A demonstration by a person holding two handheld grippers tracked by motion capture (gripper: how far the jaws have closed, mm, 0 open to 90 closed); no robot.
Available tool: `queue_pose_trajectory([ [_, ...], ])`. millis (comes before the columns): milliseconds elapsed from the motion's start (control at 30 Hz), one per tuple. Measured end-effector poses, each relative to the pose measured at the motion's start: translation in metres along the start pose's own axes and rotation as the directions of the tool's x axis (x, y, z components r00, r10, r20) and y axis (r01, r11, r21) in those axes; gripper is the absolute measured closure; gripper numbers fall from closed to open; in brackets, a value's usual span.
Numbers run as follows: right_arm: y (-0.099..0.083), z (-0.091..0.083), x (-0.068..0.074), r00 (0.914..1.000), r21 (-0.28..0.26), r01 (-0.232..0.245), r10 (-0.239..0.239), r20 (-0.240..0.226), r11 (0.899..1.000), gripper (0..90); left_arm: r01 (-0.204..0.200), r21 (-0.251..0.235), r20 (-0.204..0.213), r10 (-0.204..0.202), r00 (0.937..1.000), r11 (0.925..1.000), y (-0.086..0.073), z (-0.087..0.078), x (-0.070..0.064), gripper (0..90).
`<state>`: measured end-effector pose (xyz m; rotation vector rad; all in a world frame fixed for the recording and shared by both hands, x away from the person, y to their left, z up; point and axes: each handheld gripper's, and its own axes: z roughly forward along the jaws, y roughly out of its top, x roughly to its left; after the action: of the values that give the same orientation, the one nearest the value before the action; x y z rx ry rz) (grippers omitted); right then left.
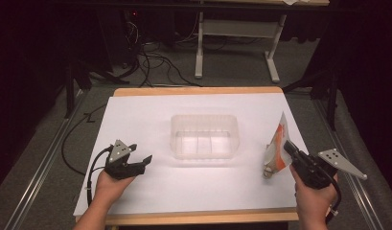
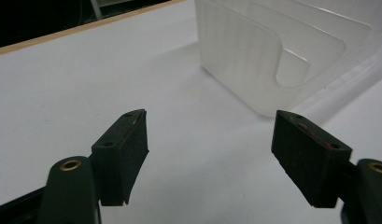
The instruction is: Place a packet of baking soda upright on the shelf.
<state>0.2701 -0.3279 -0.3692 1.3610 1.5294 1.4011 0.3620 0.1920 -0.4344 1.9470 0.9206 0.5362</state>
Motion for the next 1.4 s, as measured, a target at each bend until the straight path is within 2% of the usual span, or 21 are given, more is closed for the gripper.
queue_pose_trajectory([
  [100,-0.004,0.006,0.003,0.9997,0.016,0.026,-0.026,0.0,1.0,90.0,0.002,-0.003,0.001,-0.002,1.0,1.0,0.0,0.0,0.0,27.6],
  [233,-0.004,0.005,0.009,0.9969,0.014,0.077,-0.077,0.014,0.997,90.0,0.005,-0.006,-0.001,-0.005,1.0,1.0,0.0,-0.001,0.001,27.6],
  [333,0.0,0.005,0.01,0.9962,0.008,0.084,-0.084,0.019,0.996,90.0,0.002,-0.002,-0.001,-0.002,1.0,1.0,0.0,-0.001,0.001,27.6],
  [500,0.006,0.014,0.002,0.9987,0.002,0.051,-0.051,0.009,0.999,90.0,0.001,0.0,-0.006,-0.001,1.0,1.0,0.0,-0.001,0.0,27.6],
  [633,0.012,0.024,0.004,0.9969,0.003,0.079,-0.079,-0.001,0.997,90.0,0.005,0.002,-0.011,-0.005,0.9999,1.0,-0.001,-0.001,0.002,27.5],
  [733,0.014,0.024,0.004,0.9952,-0.012,0.097,-0.097,-0.004,0.995,90.0,0.003,0.0,-0.013,-0.003,0.9999,1.0,-0.001,-0.002,0.001,27.5],
  [867,-0.001,0.026,0.003,0.9946,0.03,0.104,-0.103,-0.009,0.994,89.8,0.001,-0.001,-0.007,-0.001,1.0,1.0,-0.001,-0.002,0.001,27.6],
  [900,-0.006,0.023,0.001,0.9948,0.02,0.099,-0.098,-0.025,0.995,88.1,0.0,-0.002,-0.007,0.0,1.0,1.0,0.0,-0.002,0.001,27.6],
  [967,-0.007,0.023,0.001,0.9949,0.021,0.098,-0.097,-0.029,0.995,86.5,0.002,-0.004,-0.004,-0.002,1.0,1.0,0.0,-0.002,0.0,27.6],
  [1033,-0.01,0.021,0.0,0.9954,0.02,0.089,-0.088,-0.037,0.996,80.5,-0.002,-0.007,-0.001,0.002,1.0,1.0,0.0,-0.002,0.0,27.6],
  [1267,-0.023,0.022,0.002,0.9961,0.046,0.084,-0.082,-0.031,0.995,73.9,-0.002,-0.007,0.006,0.002,1.0,1.0,0.0,-0.003,0.001,27.6],
  [1300,-0.028,0.024,0.003,0.9959,0.062,0.087,-0.086,-0.029,0.994,70.8,-0.003,-0.005,0.007,0.003,1.0,1.0,0.0,-0.002,0.0,27.6],
  [1400,-0.033,0.026,0.004,0.9949,0.088,0.1,-0.099,-0.023,0.991,69.6,-0.001,-0.006,0.009,0.001,1.0,1.0,0.0,-0.002,0.0,27.6],
])
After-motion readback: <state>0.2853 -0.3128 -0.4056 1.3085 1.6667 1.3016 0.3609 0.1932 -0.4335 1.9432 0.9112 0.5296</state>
